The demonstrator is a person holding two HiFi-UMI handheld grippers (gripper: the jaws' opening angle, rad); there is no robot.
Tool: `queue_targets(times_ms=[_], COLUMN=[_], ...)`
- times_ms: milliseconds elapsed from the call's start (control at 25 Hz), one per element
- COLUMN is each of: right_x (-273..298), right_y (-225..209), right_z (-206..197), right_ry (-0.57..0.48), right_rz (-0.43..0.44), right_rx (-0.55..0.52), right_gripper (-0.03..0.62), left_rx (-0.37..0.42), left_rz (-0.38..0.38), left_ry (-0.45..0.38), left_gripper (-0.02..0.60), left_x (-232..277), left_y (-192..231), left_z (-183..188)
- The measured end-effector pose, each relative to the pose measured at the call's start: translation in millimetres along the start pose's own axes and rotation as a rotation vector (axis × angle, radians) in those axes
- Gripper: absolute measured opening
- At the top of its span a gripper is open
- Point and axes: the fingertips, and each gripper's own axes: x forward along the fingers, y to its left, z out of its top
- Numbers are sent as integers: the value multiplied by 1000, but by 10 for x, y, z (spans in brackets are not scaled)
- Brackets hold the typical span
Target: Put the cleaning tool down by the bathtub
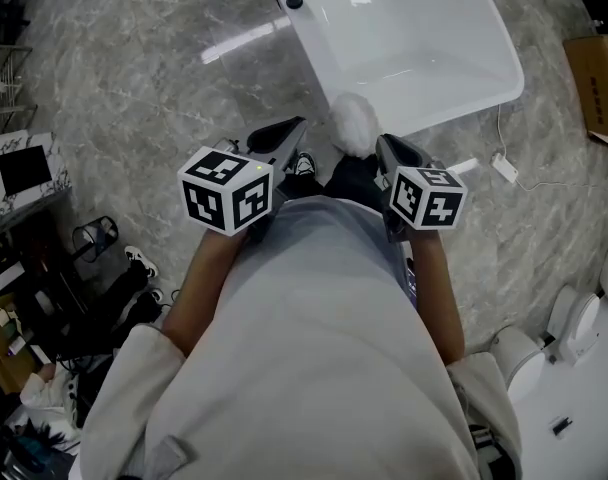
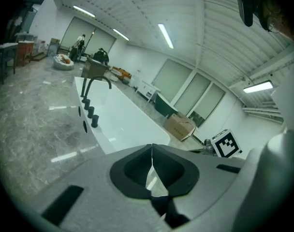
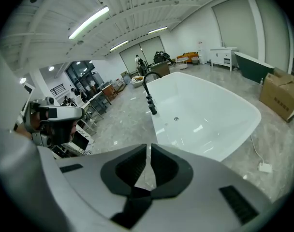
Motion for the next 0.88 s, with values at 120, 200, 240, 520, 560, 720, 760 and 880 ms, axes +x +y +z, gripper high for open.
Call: queue_targets(times_ms=[120,200,240,520,560,720,760,880], right_x=[-72,-113,-138,-302,-332,-495,-534,-638], right_y=[-6,-16,-17,-21,-14,20,34,74], right_z=[68,107,125,163,175,183,181,193], right_ry=[-34,-55,-66,-111,-115,-128,-132,-147], right_rz=[-18,-28,-33,-58,-56,-61,-57,-49], right_rx=[5,13,16,25,20,-13,-13,-23], right_gripper=[28,26,26,25,25,25,25,25], left_rx=[8,10,13,45,46,68,76,81], left_rz=[-11,-16,-15,-15,-18,-42,-49,-55], left_ry=[4,6,6,14,12,23,29,30], left_gripper=[9,9,9,9,9,9,9,9], left_x=[18,29,28,-15,-14,-19,-23,-53], left_y=[-9,-10,-6,14,11,-72,-100,-126], left_z=[15,26,31,2,8,-26,-44,-67])
